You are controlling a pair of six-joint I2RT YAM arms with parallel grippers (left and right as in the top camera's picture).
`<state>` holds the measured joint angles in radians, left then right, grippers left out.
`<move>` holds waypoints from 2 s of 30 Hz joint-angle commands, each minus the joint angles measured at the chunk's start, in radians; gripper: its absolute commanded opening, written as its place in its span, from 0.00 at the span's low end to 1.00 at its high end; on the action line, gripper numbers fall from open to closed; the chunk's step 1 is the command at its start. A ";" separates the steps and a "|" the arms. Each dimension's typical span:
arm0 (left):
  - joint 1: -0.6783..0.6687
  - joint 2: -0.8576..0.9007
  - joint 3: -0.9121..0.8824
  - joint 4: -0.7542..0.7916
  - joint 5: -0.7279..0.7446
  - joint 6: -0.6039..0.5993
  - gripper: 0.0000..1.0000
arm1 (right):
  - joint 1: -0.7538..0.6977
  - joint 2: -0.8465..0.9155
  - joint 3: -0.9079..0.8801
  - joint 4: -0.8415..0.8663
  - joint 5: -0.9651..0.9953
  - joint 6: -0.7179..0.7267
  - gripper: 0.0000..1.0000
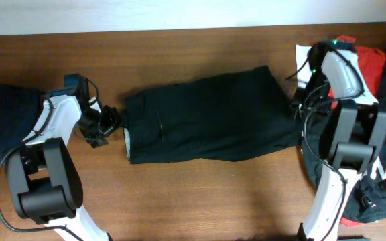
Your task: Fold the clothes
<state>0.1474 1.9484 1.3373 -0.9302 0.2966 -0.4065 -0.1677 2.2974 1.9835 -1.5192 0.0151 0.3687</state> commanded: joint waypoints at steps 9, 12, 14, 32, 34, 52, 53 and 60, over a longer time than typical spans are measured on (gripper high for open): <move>-0.096 0.099 -0.050 0.104 0.135 0.071 0.81 | 0.046 -0.070 0.080 0.001 -0.045 -0.024 0.56; -0.145 0.122 -0.050 0.103 0.134 0.071 0.58 | 0.046 -0.070 0.080 0.002 -0.045 -0.024 0.56; -0.158 0.122 -0.047 0.103 0.134 0.071 0.22 | 0.046 -0.070 0.080 0.005 -0.045 -0.025 0.56; 0.011 0.106 0.653 -0.530 0.051 0.154 0.00 | 0.546 -0.061 -0.065 0.412 -0.465 -0.230 0.04; 0.010 0.105 0.697 -0.557 0.113 0.154 0.01 | 0.617 -0.058 -0.128 0.517 -0.465 -0.229 0.04; 0.008 0.105 0.710 -0.546 0.515 0.154 0.01 | 0.882 -0.079 -0.449 0.986 -0.486 -0.123 0.08; 0.008 0.105 0.710 -0.548 0.490 0.154 0.02 | 0.864 -0.098 -0.428 0.949 -0.473 -0.129 0.08; 0.001 0.105 0.710 -0.548 0.354 0.155 0.02 | 0.616 -0.246 -0.293 0.587 -0.255 -0.128 0.12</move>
<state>0.1574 2.0575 2.0228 -1.4811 0.6907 -0.2684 0.5461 2.1372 1.6554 -0.8619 -0.3489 0.2504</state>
